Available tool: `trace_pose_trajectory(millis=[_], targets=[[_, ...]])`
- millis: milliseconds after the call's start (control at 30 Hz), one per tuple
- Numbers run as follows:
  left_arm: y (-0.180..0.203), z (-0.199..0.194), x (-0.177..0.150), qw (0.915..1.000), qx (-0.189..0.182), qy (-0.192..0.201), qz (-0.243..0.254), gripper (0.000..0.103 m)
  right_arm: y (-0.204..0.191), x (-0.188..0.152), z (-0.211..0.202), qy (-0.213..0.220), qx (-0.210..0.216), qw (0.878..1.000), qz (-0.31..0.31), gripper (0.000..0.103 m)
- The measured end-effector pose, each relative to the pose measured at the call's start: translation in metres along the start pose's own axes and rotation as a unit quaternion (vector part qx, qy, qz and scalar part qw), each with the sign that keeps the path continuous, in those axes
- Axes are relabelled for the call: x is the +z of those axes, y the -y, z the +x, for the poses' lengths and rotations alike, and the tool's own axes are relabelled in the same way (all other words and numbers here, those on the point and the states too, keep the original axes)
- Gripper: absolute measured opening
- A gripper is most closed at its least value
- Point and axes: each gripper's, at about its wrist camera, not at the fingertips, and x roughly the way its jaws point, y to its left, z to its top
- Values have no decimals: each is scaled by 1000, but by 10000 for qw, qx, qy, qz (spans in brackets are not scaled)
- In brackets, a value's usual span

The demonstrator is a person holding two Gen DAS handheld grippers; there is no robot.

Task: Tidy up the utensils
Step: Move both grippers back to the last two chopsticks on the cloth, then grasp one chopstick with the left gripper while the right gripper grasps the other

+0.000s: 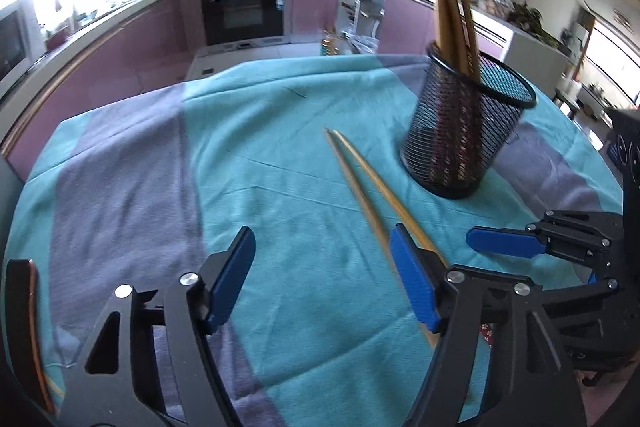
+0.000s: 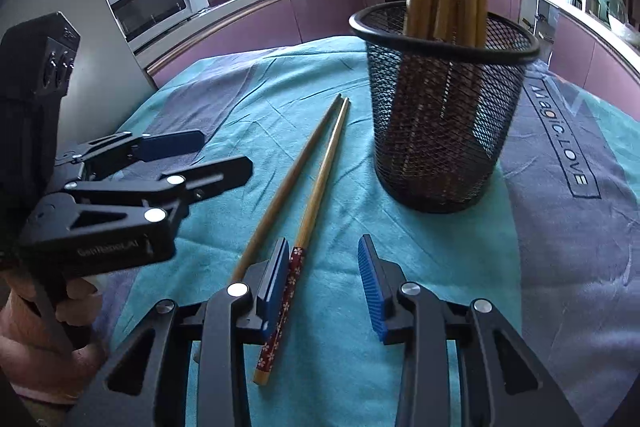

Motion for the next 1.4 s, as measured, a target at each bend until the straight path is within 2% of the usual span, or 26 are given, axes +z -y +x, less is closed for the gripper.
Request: trace_pose_trajectory(millis=[200, 333, 533, 833, 967, 1033, 1133, 1300, 1400], targets=[[13, 18, 4, 9996, -91, -204, 181, 53, 5, -1, -2, 0, -38, 10000, 13, 34], [14, 32, 7, 9989, -171, -400, 147, 44, 4, 0, -1, 0, -40, 10000, -13, 34], [14, 39, 11, 9986, -285, -446, 59, 33, 3, 4, 1, 26, -48, 10000, -73, 33], [7, 37, 11, 9980, -401, -473, -135, 21, 0, 21, 19, 14, -56, 9999, -141, 23], [2, 34, 7, 9977, -442, -491, -172, 21, 1, 25, 23, 22, -84, 9999, -133, 19], [-1, 36, 9, 9971, -474, -541, -229, 27, 1, 27, 25, 31, -91, 9999, -106, 18], [-3, 41, 13, 9969, -474, -563, -268, 27, 1, 28, 28, 48, -104, 9999, -51, 13], [-4, 48, 19, 9965, -482, -601, -321, 21, 5, 27, 27, 80, -36, 9999, 125, 7], [-5, 47, 18, 9960, -512, -588, -428, 11, 8, 27, 25, 108, 48, 9996, 271, 6]])
